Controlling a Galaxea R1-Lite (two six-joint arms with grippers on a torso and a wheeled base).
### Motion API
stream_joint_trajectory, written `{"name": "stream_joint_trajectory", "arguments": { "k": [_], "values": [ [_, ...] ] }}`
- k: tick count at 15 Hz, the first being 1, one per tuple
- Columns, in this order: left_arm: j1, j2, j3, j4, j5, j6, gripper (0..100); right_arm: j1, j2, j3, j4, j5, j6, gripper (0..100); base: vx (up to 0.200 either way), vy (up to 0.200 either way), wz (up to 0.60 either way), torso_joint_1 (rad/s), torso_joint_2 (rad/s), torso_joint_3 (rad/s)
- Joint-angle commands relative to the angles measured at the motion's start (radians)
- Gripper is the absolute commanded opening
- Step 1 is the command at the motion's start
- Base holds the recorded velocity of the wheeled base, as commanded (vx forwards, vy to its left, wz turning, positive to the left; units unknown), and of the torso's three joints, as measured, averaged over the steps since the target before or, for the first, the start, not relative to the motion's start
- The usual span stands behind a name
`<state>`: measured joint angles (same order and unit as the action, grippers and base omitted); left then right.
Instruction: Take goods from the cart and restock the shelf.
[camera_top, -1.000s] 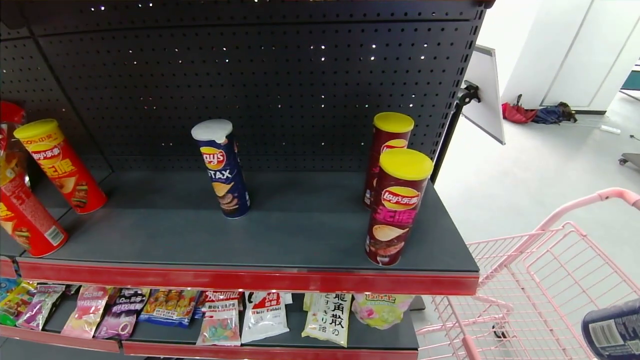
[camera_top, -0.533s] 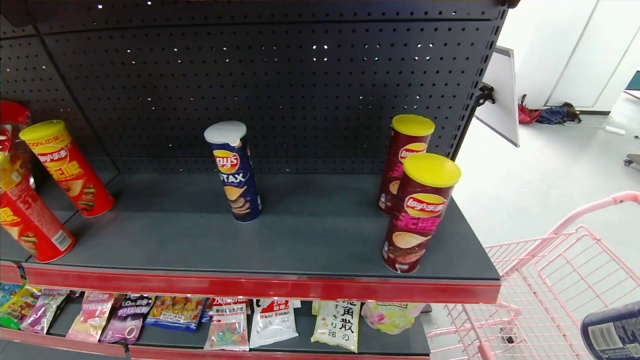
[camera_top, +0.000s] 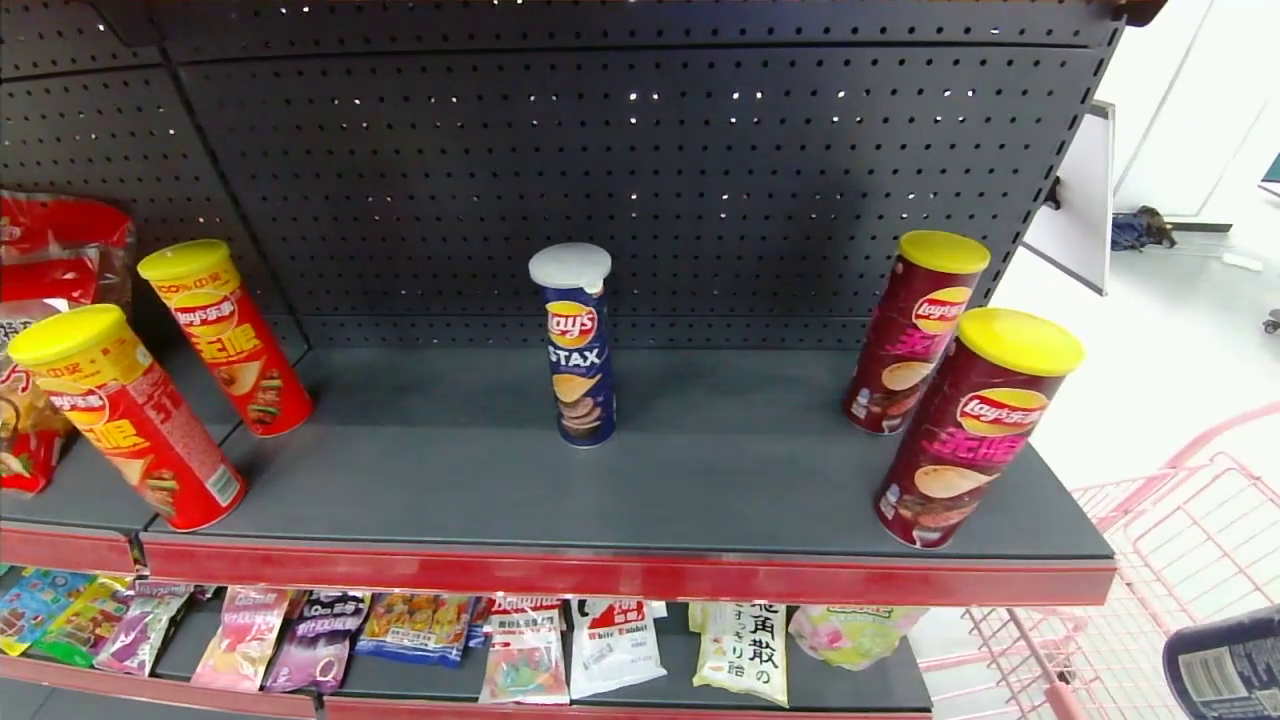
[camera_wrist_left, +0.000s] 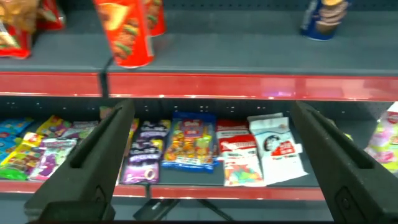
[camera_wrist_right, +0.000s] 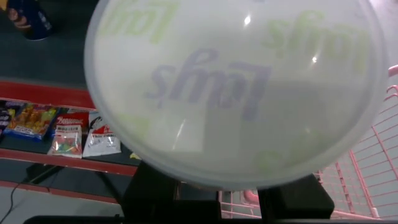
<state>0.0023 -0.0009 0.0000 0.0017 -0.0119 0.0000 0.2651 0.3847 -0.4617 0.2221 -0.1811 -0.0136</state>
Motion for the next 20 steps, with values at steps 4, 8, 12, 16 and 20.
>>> {"name": "stream_joint_trajectory", "arguments": {
  "k": [4, 8, 12, 16, 20],
  "values": [
    [0.001, 0.001, 0.000, 0.000, 0.000, 0.000, 100, 0.000, 0.000, 0.000, 0.000, -0.001, 0.000, 0, 0.000, 0.150, 0.00, 0.001, 0.00, 0.002],
    [0.001, 0.001, 0.000, 0.000, 0.000, -0.002, 100, 0.006, -0.055, 0.051, -0.004, 0.025, -0.002, 0, 0.000, 0.000, 0.00, 0.000, 0.00, 0.000],
    [-0.008, 0.030, 0.000, 0.000, -0.020, 0.023, 100, 0.006, -0.076, 0.078, 0.000, 0.048, -0.002, 0, 0.000, 0.000, 0.00, 0.000, 0.00, 0.000],
    [-0.007, 0.021, -0.003, -0.005, -0.135, 0.110, 100, 0.006, -0.072, 0.086, -0.003, 0.046, -0.003, 0, 0.000, 0.000, 0.00, 0.000, 0.00, 0.000],
    [-0.013, 0.139, -0.175, -0.029, -0.122, -0.055, 100, 0.006, -0.067, 0.081, -0.004, 0.049, -0.023, 0, 0.000, 0.000, 0.00, 0.000, 0.00, 0.000]
  ]
}}
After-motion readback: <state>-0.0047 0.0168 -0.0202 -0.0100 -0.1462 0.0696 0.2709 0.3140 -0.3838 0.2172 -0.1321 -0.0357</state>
